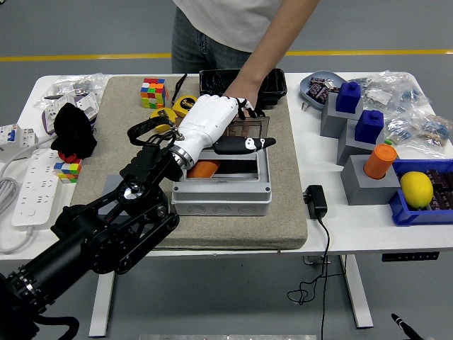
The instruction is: Fetch the battery,place it into the box,close the lid of the box
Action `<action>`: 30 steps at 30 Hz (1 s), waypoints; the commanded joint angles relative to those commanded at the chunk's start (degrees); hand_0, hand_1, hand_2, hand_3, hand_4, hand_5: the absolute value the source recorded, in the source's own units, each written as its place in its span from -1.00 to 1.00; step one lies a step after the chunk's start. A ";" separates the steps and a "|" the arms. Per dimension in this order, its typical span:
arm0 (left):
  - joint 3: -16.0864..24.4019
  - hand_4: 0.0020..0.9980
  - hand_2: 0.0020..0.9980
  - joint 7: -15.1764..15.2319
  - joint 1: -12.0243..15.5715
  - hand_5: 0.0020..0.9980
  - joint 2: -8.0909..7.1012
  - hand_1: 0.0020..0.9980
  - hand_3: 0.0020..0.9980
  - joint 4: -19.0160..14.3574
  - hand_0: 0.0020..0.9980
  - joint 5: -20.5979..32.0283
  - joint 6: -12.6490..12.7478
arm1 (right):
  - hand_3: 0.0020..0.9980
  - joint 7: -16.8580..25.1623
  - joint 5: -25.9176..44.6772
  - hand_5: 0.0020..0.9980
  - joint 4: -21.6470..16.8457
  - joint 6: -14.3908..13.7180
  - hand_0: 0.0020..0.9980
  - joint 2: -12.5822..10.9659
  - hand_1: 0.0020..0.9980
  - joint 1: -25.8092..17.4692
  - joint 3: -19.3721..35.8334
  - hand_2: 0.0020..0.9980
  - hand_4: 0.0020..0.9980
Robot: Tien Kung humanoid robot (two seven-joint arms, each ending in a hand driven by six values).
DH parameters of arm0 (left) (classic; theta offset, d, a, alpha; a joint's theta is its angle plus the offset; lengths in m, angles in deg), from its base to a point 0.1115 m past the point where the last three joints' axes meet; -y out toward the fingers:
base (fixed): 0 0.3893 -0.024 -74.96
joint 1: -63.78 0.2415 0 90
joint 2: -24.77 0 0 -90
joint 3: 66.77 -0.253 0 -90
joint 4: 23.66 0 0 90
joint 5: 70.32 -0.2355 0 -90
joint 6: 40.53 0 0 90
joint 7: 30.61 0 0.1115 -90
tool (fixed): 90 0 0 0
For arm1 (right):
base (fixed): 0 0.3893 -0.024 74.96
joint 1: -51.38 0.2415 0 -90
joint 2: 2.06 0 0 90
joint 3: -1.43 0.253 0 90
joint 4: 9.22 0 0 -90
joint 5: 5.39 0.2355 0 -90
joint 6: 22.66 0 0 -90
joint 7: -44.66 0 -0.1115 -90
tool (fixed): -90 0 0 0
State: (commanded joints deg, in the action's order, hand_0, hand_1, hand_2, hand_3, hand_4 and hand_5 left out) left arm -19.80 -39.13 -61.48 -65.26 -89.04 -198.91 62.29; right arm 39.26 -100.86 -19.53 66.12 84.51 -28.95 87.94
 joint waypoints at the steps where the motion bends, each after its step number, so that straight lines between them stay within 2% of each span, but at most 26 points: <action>1: -0.03 1.00 -0.06 -0.02 0.00 0.97 -0.01 -0.15 0.05 -0.09 -0.27 0.02 -0.04 | 0.52 0.01 0.00 1.00 0.00 0.00 0.57 0.00 0.41 0.02 0.02 0.42 1.00; 20: -1.32 1.00 -0.08 -0.93 0.57 0.96 -0.52 -0.21 0.04 -2.78 -0.31 0.70 -1.45 | 0.52 0.06 0.29 1.00 0.00 -0.09 0.57 -0.04 0.41 0.12 0.08 0.42 1.00; 30: -3.53 1.00 -0.09 -2.01 1.41 0.96 -1.09 -0.23 0.04 -4.28 -0.32 1.58 -2.96 | 0.52 0.06 0.33 1.00 0.00 -0.12 0.57 0.01 0.41 0.16 0.20 0.42 1.00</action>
State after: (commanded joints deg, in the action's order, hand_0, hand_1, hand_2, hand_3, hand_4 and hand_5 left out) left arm -23.33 -41.14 -60.07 -66.35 -93.32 -197.33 59.33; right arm 39.32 -100.53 -19.53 66.00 84.51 -28.79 88.13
